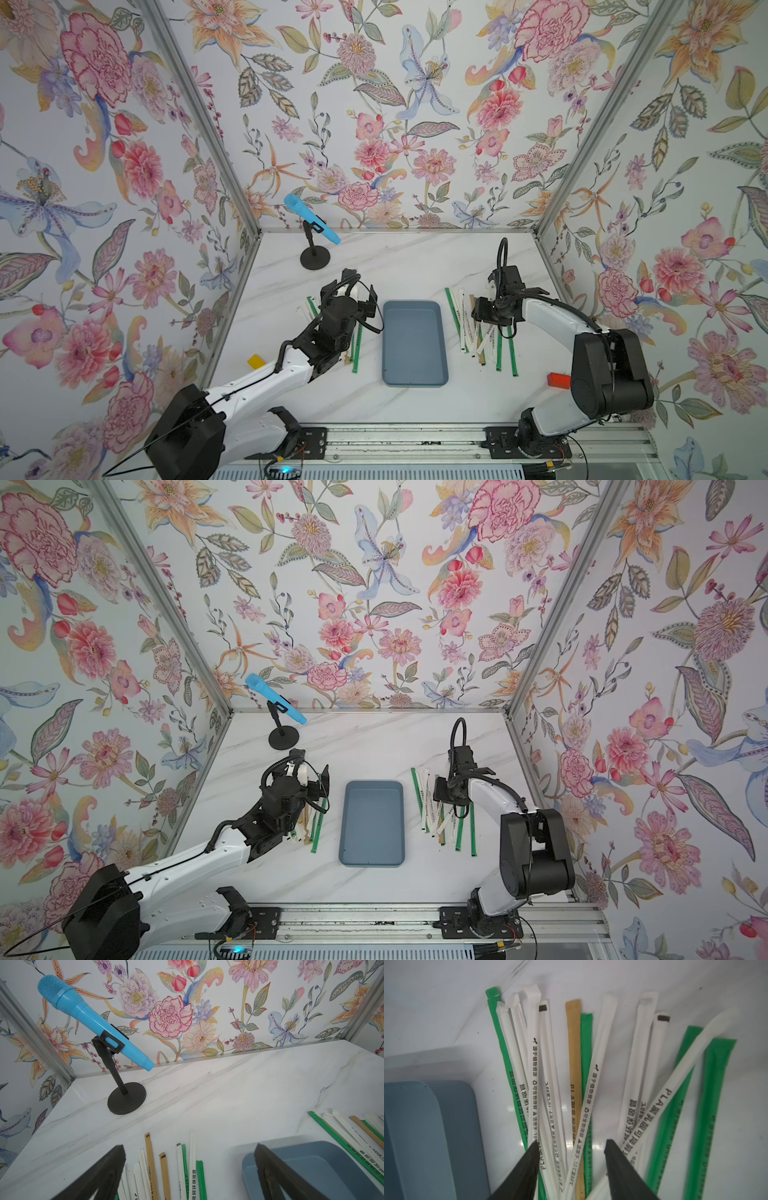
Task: Put the straws into the storage box
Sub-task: Pick up the straw from the center of the board.
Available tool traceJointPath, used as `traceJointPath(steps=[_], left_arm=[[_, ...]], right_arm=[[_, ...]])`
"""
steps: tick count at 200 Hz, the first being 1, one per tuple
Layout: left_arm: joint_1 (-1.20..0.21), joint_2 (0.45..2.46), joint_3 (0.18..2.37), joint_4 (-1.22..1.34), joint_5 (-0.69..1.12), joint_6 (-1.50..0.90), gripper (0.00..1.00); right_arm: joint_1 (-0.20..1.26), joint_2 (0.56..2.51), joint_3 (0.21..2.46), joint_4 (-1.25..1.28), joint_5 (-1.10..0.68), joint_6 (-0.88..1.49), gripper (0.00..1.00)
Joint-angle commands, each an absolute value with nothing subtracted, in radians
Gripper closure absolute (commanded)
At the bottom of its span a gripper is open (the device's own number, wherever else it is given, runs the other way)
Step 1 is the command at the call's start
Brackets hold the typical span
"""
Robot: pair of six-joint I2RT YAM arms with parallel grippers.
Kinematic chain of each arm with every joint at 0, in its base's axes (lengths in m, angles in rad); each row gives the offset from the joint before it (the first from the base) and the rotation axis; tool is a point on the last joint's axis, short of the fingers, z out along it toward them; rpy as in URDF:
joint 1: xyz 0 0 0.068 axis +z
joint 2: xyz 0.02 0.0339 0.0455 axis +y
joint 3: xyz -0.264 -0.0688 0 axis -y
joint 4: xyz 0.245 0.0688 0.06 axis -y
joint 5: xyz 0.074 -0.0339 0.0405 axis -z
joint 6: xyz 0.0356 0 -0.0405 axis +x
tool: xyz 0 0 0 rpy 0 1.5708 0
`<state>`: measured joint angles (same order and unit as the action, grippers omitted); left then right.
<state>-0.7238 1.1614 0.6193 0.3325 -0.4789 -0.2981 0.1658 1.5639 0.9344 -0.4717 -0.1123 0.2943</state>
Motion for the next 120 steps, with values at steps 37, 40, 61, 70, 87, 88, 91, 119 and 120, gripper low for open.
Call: traceJointPath(steps=[37, 40, 61, 70, 87, 88, 91, 119, 120], left_arm=[[-0.732, 1.106, 0.581, 0.31, -0.516, -0.34, 0.0], [-0.732, 1.103, 0.578, 0.31, -0.519, -0.34, 0.0], [-0.732, 1.088, 0.567, 0.308, -0.529, -0.345, 0.0], [-0.732, 1.084, 0.562, 0.307, -0.529, -0.345, 0.0], [-0.732, 1.084, 0.559, 0.301, -0.531, -0.346, 0.0], [-0.732, 1.084, 0.56, 0.301, -0.531, -0.346, 0.0], [-0.732, 1.084, 0.559, 0.301, -0.532, -0.348, 0.0], [-0.732, 1.09, 0.56, 0.295, -0.531, -0.354, 0.0], [-0.732, 1.09, 0.56, 0.295, -0.532, -0.354, 0.0]], right_arm=[[0.167, 1.622, 0.97, -0.517, -0.042, 0.283, 0.53], [0.167, 1.627, 0.973, -0.516, -0.043, 0.281, 0.54], [0.174, 1.656, 0.979, -0.509, -0.05, 0.278, 0.59], [0.177, 1.662, 0.978, -0.503, -0.054, 0.279, 0.6], [0.181, 1.675, 0.978, -0.494, -0.052, 0.277, 0.6], [0.181, 1.676, 0.979, -0.493, -0.052, 0.278, 0.6], [0.181, 1.679, 0.98, -0.492, -0.052, 0.277, 0.6], [0.186, 1.701, 0.992, -0.486, -0.049, 0.276, 0.7], [0.186, 1.701, 0.993, -0.486, -0.048, 0.276, 0.7]])
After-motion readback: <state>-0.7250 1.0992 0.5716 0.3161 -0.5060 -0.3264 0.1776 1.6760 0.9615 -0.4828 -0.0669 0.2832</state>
